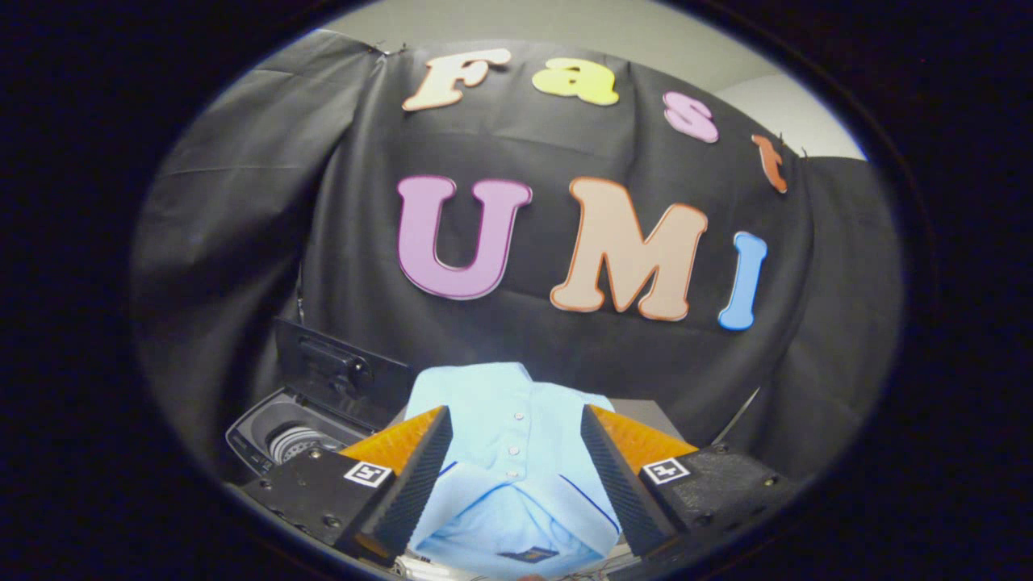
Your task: Put the clothes into the washing machine and then close the washing machine lid.
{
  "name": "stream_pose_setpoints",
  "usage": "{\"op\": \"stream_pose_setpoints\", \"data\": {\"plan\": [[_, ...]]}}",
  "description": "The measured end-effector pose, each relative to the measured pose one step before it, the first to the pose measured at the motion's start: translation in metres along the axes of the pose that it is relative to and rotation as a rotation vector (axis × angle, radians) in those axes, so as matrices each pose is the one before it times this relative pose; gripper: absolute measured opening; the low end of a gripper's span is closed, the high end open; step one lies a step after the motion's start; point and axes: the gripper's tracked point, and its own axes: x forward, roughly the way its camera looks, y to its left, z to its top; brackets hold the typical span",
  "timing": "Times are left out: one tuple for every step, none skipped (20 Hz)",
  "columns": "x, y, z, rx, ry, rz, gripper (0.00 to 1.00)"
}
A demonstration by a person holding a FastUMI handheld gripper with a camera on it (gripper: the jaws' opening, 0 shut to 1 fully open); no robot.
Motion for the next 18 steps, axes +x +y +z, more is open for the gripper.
{"op": "stream_pose_setpoints", "data": {"plan": [[0.01722,-0.00649,-0.00428,0.01363,0.03511,-0.01898,0.97],[0.01767,-0.00491,-0.00483,0.01788,0.05324,-0.00426,0.97],[0.01562,-0.00209,-0.00909,0.02242,0.06213,0.00336,0.97],[0.01342,-0.00054,-0.00545,0.03405,0.05188,0.00336,0.98],[0.01201,0.00142,-0.00274,0.03525,0.03407,0.00939,0.98],[0.00893,0.00366,0.00084,0.03313,0.01863,0.01181,0.98],[0.00488,0.00338,-0.00300,0.01831,0.01800,0.01254,0.98],[0.00742,0.00207,-0.00225,0.00722,0.01963,0.00802,0.98],[0.00772,0.00162,-0.00429,-0.00589,0.01977,0.00207,0.98],[0.00500,0.00021,-0.00702,-0.01833,0.02737,-0.00337,0.98],[0.00512,0.00040,-0.00773,-0.02441,0.03314,-0.00201,0.98],[0.00690,0.00248,-0.00793,-0.02041,0.02058,0.00416,0.98],[0.00367,0.00268,-0.00213,-0.00341,0.00178,0.01453,0.97],[0.00080,-0.00068,0.00545,0.01695,-0.01973,-0.00076,0.97],[0.00083,-0.00013,-0.00293,0.01298,0.01961,0.00487,0.96],[-0.00255,-0.00010,-0.00155,0.00483,0.00580,0.00460,0.94],[0.00399,0.00098,0.00250,0.00288,-0.01585,0.00078,0.94],[-0.00045,0.00107,-0.00195,-0.00425,0.00932,0.00109,0.92]]}}
